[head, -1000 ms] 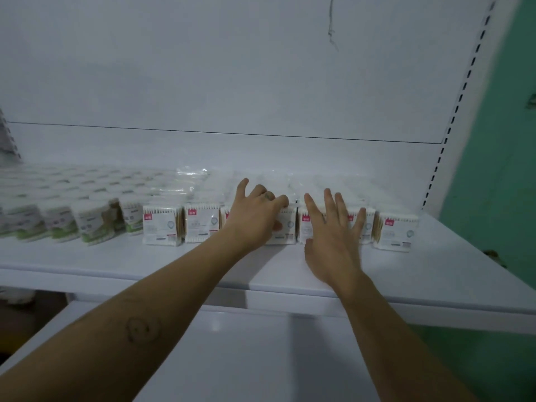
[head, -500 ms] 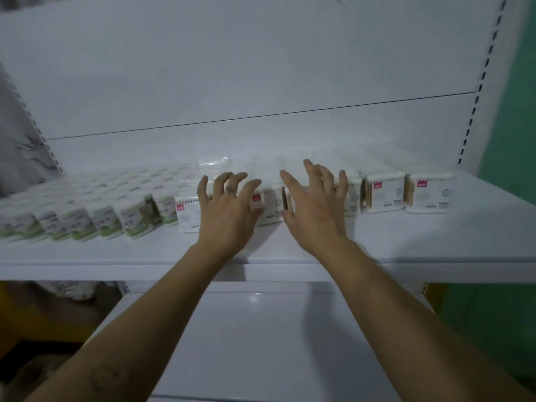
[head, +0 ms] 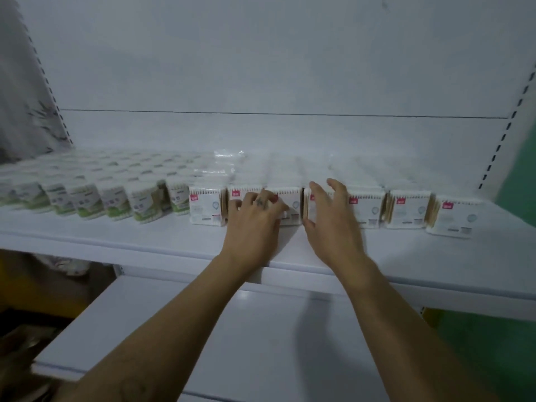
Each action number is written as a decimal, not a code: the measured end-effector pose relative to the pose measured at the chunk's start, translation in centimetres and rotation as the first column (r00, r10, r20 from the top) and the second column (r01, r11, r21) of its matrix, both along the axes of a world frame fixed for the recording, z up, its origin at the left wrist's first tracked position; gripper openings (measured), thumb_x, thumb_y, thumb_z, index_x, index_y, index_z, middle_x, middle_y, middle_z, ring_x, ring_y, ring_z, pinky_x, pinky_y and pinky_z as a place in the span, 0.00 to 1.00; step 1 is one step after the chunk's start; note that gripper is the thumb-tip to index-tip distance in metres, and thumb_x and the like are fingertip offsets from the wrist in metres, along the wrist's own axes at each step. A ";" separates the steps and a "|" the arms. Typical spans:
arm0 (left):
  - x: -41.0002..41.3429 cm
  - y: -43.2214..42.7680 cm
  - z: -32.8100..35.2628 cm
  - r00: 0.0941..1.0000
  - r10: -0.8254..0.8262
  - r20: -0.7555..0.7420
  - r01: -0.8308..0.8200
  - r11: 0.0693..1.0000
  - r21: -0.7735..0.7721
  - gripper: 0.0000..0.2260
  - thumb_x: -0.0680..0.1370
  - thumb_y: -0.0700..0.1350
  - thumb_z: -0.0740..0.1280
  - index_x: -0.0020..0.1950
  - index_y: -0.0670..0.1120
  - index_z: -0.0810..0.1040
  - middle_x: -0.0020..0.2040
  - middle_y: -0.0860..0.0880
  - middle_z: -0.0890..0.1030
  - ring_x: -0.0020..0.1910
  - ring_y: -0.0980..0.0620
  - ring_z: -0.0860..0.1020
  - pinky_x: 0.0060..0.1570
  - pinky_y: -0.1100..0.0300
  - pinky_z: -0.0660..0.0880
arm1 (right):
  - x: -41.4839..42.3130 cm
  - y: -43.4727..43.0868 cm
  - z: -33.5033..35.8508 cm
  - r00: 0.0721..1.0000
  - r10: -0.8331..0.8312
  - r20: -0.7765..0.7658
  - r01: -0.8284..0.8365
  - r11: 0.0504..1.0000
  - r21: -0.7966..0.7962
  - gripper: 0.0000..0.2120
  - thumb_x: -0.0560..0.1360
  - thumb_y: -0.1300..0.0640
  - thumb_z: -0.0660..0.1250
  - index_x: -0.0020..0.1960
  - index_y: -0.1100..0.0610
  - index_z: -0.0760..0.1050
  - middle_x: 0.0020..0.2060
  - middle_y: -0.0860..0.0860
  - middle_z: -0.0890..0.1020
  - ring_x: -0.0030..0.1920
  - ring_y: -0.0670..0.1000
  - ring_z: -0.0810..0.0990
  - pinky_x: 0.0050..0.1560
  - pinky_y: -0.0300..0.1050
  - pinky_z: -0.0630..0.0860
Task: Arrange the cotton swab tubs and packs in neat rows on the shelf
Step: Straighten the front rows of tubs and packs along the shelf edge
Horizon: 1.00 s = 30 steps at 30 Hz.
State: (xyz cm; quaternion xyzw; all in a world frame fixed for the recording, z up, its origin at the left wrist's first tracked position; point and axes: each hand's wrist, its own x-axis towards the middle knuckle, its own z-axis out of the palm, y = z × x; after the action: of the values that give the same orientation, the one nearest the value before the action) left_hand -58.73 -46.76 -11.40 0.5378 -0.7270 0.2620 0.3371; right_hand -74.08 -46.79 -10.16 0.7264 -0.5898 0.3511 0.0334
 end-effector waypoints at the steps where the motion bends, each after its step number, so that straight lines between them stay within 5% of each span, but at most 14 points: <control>1: 0.1 0.0 -0.1 1.000 -0.012 -0.006 0.012 1.000 0.006 0.12 0.70 0.40 0.74 0.51 0.50 0.84 0.55 0.47 0.81 0.52 0.42 0.79 0.50 0.45 0.72 | 0.0 0.0 -0.1 1.000 0.003 0.013 -0.003 1.000 0.010 0.30 0.77 0.62 0.67 0.76 0.53 0.60 0.76 0.53 0.53 0.67 0.57 0.70 0.63 0.46 0.71; 11: 0.7 0.2 -0.7 0.989 -0.109 -0.098 0.115 0.991 0.062 0.09 0.72 0.37 0.71 0.52 0.45 0.83 0.57 0.45 0.81 0.53 0.42 0.79 0.49 0.49 0.74 | 0.4 0.4 -0.3 0.999 0.011 -0.032 -0.011 1.000 -0.007 0.28 0.77 0.61 0.66 0.74 0.52 0.62 0.75 0.53 0.56 0.64 0.58 0.74 0.56 0.51 0.76; 16: 1.1 0.0 -1.2 0.997 -0.003 -0.081 0.001 1.000 -0.025 0.11 0.68 0.37 0.74 0.49 0.47 0.83 0.54 0.46 0.81 0.57 0.41 0.75 0.52 0.47 0.72 | 0.4 0.5 -0.7 0.988 0.104 -0.116 -0.116 0.989 -0.094 0.23 0.78 0.55 0.66 0.73 0.49 0.68 0.71 0.49 0.64 0.63 0.51 0.74 0.52 0.45 0.76; 22: 3.7 1.5 -0.6 0.992 0.112 -0.062 -0.107 0.991 0.076 0.13 0.73 0.46 0.72 0.57 0.48 0.79 0.61 0.46 0.77 0.64 0.41 0.71 0.58 0.43 0.67 | 0.5 0.9 -1.1 0.986 0.118 -0.115 -0.131 0.985 -0.112 0.22 0.75 0.55 0.69 0.69 0.52 0.74 0.64 0.51 0.73 0.61 0.54 0.74 0.55 0.49 0.75; 30: 11.7 1.3 1.8 0.981 0.195 -0.013 -0.193 0.978 0.084 0.19 0.69 0.42 0.76 0.59 0.45 0.78 0.58 0.41 0.76 0.57 0.38 0.72 0.52 0.44 0.71 | 7.4 2.3 -0.4 0.974 0.190 -0.125 -0.203 0.973 -0.105 0.19 0.77 0.55 0.66 0.67 0.55 0.75 0.60 0.52 0.77 0.60 0.54 0.75 0.60 0.50 0.69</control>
State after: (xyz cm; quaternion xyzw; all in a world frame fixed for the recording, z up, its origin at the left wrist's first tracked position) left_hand -47.03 -45.48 -9.58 0.6223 -0.6777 0.2575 0.2951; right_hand -66.69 -44.45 -10.58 0.7969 -0.4904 0.3448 0.0747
